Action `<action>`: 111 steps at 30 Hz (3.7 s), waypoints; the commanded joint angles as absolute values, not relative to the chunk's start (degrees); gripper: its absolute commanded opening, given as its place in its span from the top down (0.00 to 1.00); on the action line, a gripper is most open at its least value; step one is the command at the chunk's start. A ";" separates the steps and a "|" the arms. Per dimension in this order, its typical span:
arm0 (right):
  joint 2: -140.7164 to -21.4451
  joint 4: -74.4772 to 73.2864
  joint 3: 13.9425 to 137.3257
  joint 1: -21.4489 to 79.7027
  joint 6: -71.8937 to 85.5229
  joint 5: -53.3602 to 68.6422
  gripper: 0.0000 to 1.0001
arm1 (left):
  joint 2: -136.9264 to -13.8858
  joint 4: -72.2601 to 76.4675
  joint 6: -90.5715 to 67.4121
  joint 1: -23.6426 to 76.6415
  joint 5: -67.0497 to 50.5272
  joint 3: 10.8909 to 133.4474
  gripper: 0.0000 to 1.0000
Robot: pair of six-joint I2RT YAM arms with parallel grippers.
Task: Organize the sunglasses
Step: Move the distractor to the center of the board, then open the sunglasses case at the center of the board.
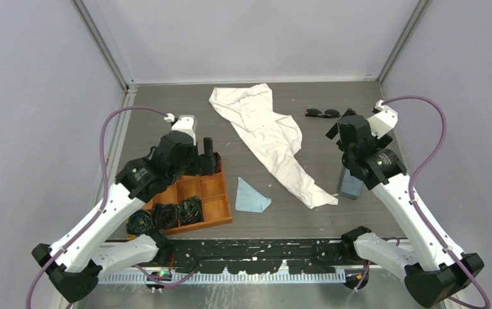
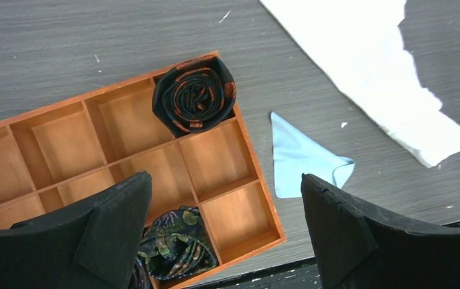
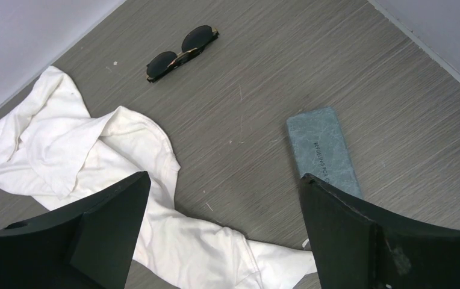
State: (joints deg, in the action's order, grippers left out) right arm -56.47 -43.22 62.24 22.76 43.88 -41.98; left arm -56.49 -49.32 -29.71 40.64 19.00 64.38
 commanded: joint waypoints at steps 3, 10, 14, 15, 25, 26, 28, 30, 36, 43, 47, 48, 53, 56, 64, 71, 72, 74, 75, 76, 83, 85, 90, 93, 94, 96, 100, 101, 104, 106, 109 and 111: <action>-53.78 -42.39 61.39 22.89 45.44 -43.43 0.00 | -52.69 -44.33 -28.84 40.59 18.87 62.47 0.06; -49.42 -40.22 58.83 22.86 43.83 -43.75 0.00 | -58.10 -41.14 -30.50 40.88 10.80 61.47 0.11; -48.34 -38.23 57.57 22.89 41.09 -40.37 0.00 | -62.40 -37.81 -31.26 44.54 9.56 61.69 0.11; -48.14 -38.15 57.36 22.90 40.91 -39.83 0.00 | -63.60 -37.15 -31.27 45.80 9.58 61.93 0.11; -46.38 -40.11 57.98 22.86 40.37 -42.75 0.00 | -83.40 -33.06 -23.77 63.74 8.47 71.87 0.10; -46.15 -40.16 58.00 22.90 40.13 -43.02 0.00 | -86.04 -31.43 -23.89 63.87 7.48 72.68 0.10; -45.91 -40.15 58.12 22.88 39.59 -43.42 0.00 | -90.23 -29.79 -23.22 63.87 5.93 75.39 0.09; -45.69 -40.52 58.54 22.91 38.86 -43.92 0.00 | -95.03 -29.98 -22.30 63.81 5.37 80.60 0.08; -44.75 -43.56 62.03 22.92 39.70 -45.78 0.00 | -111.51 -34.05 -19.14 63.35 -0.37 96.84 0.08; -40.66 -46.28 64.24 22.91 39.16 -49.42 0.00 | -120.69 -28.02 -20.13 61.91 -13.26 101.36 0.08; -38.67 -46.62 63.65 22.91 38.49 -50.70 0.00 | -125.42 -25.43 -21.85 61.45 -17.72 104.05 0.09; -38.70 -46.85 63.57 22.82 38.54 -50.81 0.00 | -126.43 -25.10 -22.22 61.44 -18.07 104.90 0.09; -39.48 -47.43 63.08 22.93 39.28 -50.65 0.00 | -130.62 -25.51 -23.66 60.33 -17.71 107.55 0.09; -40.38 -47.21 62.85 22.88 39.28 -50.37 0.00 | -130.47 -24.58 -25.13 57.80 -17.03 104.87 0.09; -43.55 -43.87 60.42 22.65 38.60 -44.03 0.00 | -125.97 -24.31 -25.86 46.34 -12.68 96.47 0.10; -53.98 -45.58 60.99 13.66 39.81 -30.58 0.00 | -124.51 -31.00 -24.01 36.98 -5.93 96.22 0.09; -55.52 -45.38 60.61 11.30 39.75 -27.20 0.00 | -124.01 -31.18 -23.89 35.57 -5.30 95.56 0.09; -58.14 -44.88 59.59 7.31 39.98 -22.36 0.00 | -122.79 -30.77 -23.55 32.82 -5.26 93.92 0.09; -59.49 -44.77 59.18 5.40 40.08 -20.60 0.00 | -122.26 -30.63 -23.43 31.46 -4.96 93.39 0.09; -60.70 -44.73 58.67 3.54 40.15 -18.98 0.00 | -121.76 -30.59 -23.39 29.76 -4.40 93.01 0.09; -66.34 -44.14 57.78 -6.23 40.69 -12.01 0.00 | -122.16 -32.49 -23.46 22.61 -1.42 95.49 0.09; -67.05 -44.40 57.92 -6.32 40.56 -13.18 0.01 | -121.78 -33.76 -22.91 22.21 -0.57 96.95 0.09; -67.91 -44.97 57.18 -6.88 40.69 -15.81 0.00 | -113.88 -33.81 -21.60 24.68 -2.81 96.34 0.09; -68.44 -43.97 55.22 -7.85 40.62 -17.30 0.00 | -108.20 -33.07 -18.77 30.42 -0.78 95.59 0.09; -68.96 -43.61 54.63 -8.21 40.60 -17.27 0.00 | -106.94 -33.37 -17.98 32.20 -0.46 95.81 0.08; -70.34 -42.75 53.83 -8.49 40.73 -16.90 0.00 | -105.45 -34.26 -17.57 34.86 -1.09 96.44 0.08; -73.96 -40.78 52.32 -8.70 41.53 -16.33 0.00 | -104.64 -34.72 -18.95 37.87 -7.02 96.04 0.08; -74.84 -40.10 51.89 -8.77 41.54 -16.49 0.00 | -104.63 -34.53 -19.45 38.56 -8.05 95.57 0.08; -77.69 -38.91 51.55 -8.88 41.52 -16.02 0.00 | -104.58 -33.40 -21.09 40.41 -10.79 93.46 0.09; -79.27 -38.07 51.15 -8.88 41.41 -15.58 0.00 | -104.51 -32.67 -21.91 41.29 -11.60 92.03 0.09; -80.96 -36.30 49.75 -8.88 40.80 -13.75 0.00 | -104.10 -31.68 -23.25 42.06 -12.47 90.37 0.09; -82.22 -35.46 48.96 -8.87 40.32 -11.83 0.00 | -103.81 -30.88 -24.04 42.26 -12.97 89.31 0.09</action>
State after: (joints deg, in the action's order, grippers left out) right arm -80.93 -38.92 50.30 -8.69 40.84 -14.61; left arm -104.33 -33.23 -21.96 41.36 -10.11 90.61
